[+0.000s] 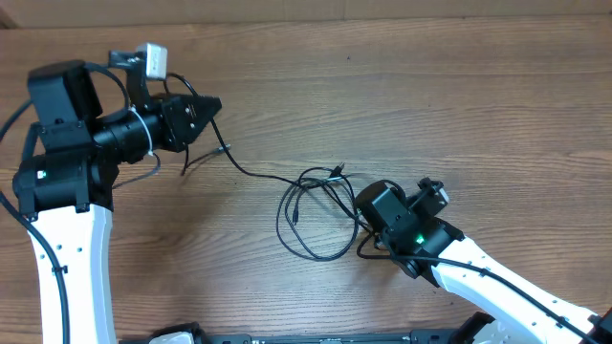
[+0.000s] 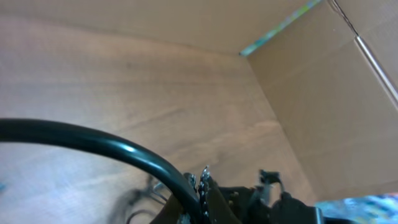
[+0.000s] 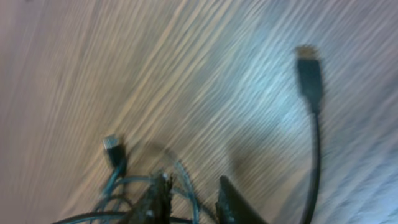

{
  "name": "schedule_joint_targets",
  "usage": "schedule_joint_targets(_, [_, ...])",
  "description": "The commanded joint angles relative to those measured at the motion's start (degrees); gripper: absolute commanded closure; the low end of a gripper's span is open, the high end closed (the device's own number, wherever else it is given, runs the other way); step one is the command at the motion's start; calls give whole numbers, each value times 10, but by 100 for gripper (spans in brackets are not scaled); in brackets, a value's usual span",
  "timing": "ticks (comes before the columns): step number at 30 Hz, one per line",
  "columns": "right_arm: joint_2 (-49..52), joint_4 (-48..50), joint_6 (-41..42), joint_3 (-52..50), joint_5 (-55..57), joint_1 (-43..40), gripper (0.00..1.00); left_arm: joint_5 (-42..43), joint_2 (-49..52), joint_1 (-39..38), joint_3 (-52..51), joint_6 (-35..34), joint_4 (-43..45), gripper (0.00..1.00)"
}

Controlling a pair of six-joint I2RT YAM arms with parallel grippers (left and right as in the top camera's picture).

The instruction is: Untangle cables

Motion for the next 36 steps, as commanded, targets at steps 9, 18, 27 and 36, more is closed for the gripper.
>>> schedule_joint_targets(9, [-6, 69, -329, -1, -84, -1, 5, 75, -5, 8, 9, -25, 156, 92])
schedule_joint_targets(18, [-6, 16, -328, -1, -49, -13, 0, 126, -5, 36, 23, -218, 512, 92])
schedule_joint_targets(27, [-4, 4, -325, -1, -52, -13, 0, 39, 30, 173, 135, -223, 435, 96])
schedule_joint_targets(36, [-4, 27, -330, -1, -109, -13, 0, 106, 150, 253, 293, -343, 384, 96])
